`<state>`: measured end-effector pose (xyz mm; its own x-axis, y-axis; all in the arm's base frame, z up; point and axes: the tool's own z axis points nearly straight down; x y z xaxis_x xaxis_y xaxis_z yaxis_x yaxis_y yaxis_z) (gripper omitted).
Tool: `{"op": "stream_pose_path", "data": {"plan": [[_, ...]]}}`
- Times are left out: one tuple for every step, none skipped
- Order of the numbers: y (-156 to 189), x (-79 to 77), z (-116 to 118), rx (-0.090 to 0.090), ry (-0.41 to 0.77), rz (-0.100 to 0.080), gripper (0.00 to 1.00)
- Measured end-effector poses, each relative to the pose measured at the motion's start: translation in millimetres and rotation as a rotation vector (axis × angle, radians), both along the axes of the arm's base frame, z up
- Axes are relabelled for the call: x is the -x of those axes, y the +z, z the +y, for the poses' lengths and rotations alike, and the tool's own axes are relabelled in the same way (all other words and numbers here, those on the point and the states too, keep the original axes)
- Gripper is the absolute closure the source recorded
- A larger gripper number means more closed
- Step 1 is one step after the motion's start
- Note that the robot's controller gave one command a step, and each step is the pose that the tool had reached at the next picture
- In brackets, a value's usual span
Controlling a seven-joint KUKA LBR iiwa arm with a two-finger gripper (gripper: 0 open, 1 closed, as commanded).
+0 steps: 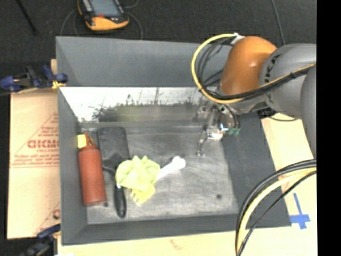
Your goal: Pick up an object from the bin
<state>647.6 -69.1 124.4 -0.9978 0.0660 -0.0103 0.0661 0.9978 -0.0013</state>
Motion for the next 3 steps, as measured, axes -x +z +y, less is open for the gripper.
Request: {"op": "stream_pose_path", "data": {"plan": [[-54, 1.7, 24, -0.001, 0.017, -0.001, 0.00], [-41, 61.3, 47, -0.002, -0.134, 0.006, 0.00], [-50, 78.5, 43, -0.003, 0.133, 0.002, 1.00]]}}
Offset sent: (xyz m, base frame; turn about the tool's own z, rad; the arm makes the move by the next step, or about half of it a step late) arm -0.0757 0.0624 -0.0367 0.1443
